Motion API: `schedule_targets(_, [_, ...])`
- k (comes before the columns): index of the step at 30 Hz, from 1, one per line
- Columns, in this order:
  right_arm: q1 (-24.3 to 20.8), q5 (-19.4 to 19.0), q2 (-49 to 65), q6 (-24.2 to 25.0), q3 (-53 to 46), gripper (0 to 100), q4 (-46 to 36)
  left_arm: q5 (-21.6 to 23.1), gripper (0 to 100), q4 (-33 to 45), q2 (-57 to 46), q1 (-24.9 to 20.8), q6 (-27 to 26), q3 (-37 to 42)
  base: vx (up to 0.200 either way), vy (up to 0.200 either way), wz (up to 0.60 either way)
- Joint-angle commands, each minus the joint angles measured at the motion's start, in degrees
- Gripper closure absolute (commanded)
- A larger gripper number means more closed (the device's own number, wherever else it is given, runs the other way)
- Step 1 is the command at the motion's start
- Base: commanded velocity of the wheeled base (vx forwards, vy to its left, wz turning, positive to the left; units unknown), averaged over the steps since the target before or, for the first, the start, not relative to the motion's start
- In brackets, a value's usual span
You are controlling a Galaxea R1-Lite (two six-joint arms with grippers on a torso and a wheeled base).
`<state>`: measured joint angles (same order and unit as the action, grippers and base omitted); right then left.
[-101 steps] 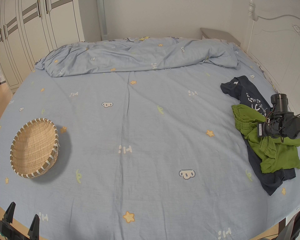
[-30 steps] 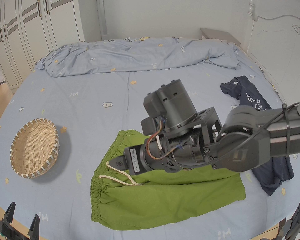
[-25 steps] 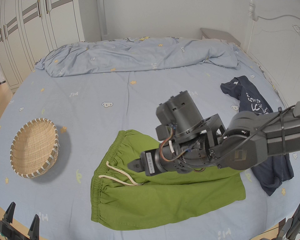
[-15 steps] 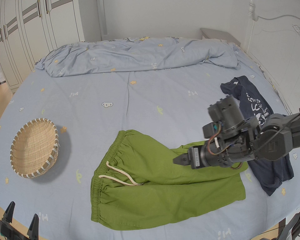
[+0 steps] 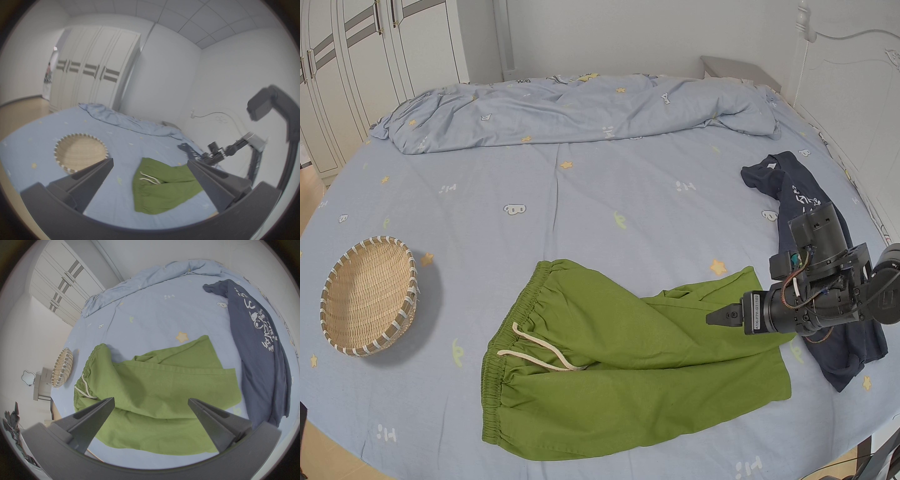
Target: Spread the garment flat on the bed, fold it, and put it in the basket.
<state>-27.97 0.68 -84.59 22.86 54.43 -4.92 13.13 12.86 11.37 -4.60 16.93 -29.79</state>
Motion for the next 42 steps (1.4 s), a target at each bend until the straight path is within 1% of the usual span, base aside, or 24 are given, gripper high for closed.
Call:
schedule_targets(1, [6.7, -2.0, 7.2, -0.1, -7.7, 0, 1.7, 10.5, 0, 6.8, 27.5, -7.5, 10.9, -9.8, 0.0, 0.0, 0.0])
schedule_targets(4, [8.7, -1.8, 7.2, -0.3, -8.5, 0, 1.7, 10.9, 0, -0.4, 33.9, -7.1, 14.1, -9.6, 0.0, 0.0, 0.0])
schedule_targets(7, [9.7, -1.9, 7.3, -0.6, -8.8, 0, 1.2, 11.4, 0, -1.0, 37.9, -7.2, 13.6, -9.1, 0.0, 0.0, 0.0])
schedule_targets(9, [9.9, -1.9, 9.3, -0.8, -9.3, 0, -1.0, 11.4, 0, 0.1, 43.7, -7.3, 9.0, -5.2, 0.0, 0.0, 0.0])
schedule_targets(11, [9.9, -2.4, 11.9, -1.5, -8.6, 0, -5.8, 12.6, 0, -0.5, 48.9, -6.9, 3.2, -0.4, 0.0, 0.0, 0.0])
schedule_targets(13, [10.1, -2.4, 12.4, -1.9, -8.1, 0, -7.0, 15.3, 0, -2.7, 53.1, -6.7, 0.6, 2.5, 0.0, 0.0, 0.0])
schedule_targets(14, [10.9, -2.3, 12.9, -2.0, -8.0, 0, -6.9, 18.1, 0, -5.5, 55.3, -6.0, -0.3, 4.8, 0.0, 0.0, 0.0])
schedule_targets(15, [11.0, -2.4, 12.9, -2.0, -7.9, 0, -6.9, 18.3, 0, -5.8, 55.6, -6.0, -0.3, 5.1, 0.0, 0.0, 0.0])
schedule_targets(16, [12.1, -2.4, 13.3, -2.0, -7.8, 0, -6.8, 20.9, 0, -9.9, 57.8, -4.1, -1.0, 7.7, 0.0, 0.0, 0.0])
schedule_targets(17, [12.3, -2.3, 13.7, -2.2, -8.5, 0, -6.3, 21.9, 0, -13.7, 59.9, -2.0, -2.0, 9.8, 0.0, 0.0, 0.0])
schedule_targets(18, [12.3, -2.3, 13.7, -2.2, -8.5, 0, -6.3, 21.9, 0, -13.7, 59.9, -2.0, -2.0, 9.8, 0.0, 0.0, 0.0])
schedule_targets(19, [12.0, -2.0, 15.0, -3.5, -10.1, 0, -6.2, 21.9, 0, -16.9, 63.7, 0.4, -4.7, 11.6, 0.0, 0.0, 0.0])
schedule_targets(21, [11.8, -2.5, 15.9, -3.5, -10.5, 0, -5.5, 21.9, 0, -18.6, 68.4, 2.8, -8.2, 12.5, 0.0, 0.0, 0.0])
schedule_targets(22, [11.8, -2.5, 15.7, -3.5, -10.4, 0, -5.3, 22.3, 0, -19.1, 69.7, 3.5, -8.8, 12.5, 0.0, 0.0, 0.0])
schedule_targets(24, [11.5, -2.5, 15.4, -3.3, -10.0, 0, -4.7, 23.9, 0, -21.3, 72.0, 5.4, -8.9, 12.5, 0.0, 0.0, 0.0])
schedule_targets(26, [11.5, -2.5, 15.4, -3.3, -10.0, 0, -4.7, 23.9, 0, -21.3, 72.0, 5.4, -8.9, 12.5, 0.0, 0.0, 0.0])
schedule_targets(27, [11.2, -2.6, 15.5, -2.6, -10.2, 0, -4.2, 28.1, 0, -24.6, 73.7, 5.3, -8.8, 12.4, 0.0, 0.0, 0.0])
schedule_targets(28, [11.2, -2.7, 15.5, -2.6, -10.2, 0, -4.2, 28.3, 0, -24.6, 73.7, 5.2, -8.8, 12.4, 0.0, 0.0, 0.0])
schedule_targets(29, [10.4, -2.9, 15.6, -2.7, -10.5, 0, -4.2, 29.7, 0, -25.2, 74.4, 4.2, -8.7, 12.2, 0.0, 0.0, 0.0])
schedule_targets(30, [10.2, -3.0, 15.6, -2.7, -10.5, 0, -4.2, 29.7, 0, -25.2, 74.6, 4.2, -8.7, 12.2, 0.0, 0.0, 0.0])
schedule_targets(31, [8.8, -4.0, 15.9, -2.6, -10.6, 0, -4.2, 29.5, 0, -25.4, 76.7, 3.0, -8.8, 11.9, 0.0, 0.0, 0.0])
schedule_targets(34, [8.3, -4.9, 16.2, -2.6, -10.7, 0, -4.3, 29.6, 0, -27.4, 80.6, 3.2, -8.8, 10.3, 0.0, 0.0, 0.0])
schedule_targets(37, [8.5, -4.9, 16.2, -2.6, -10.7, 0, -4.2, 29.5, 0, -29.8, 85.2, 2.8, -8.8, 9.5, 0.0, 0.0, 0.0])
schedule_targets(42, [9.2, -4.8, 16.4, -2.7, -10.6, 0, -4.2, 29.4, 0, -31.9, 89.3, 2.3, -8.8, 9.1, 0.0, 0.0, 0.0])
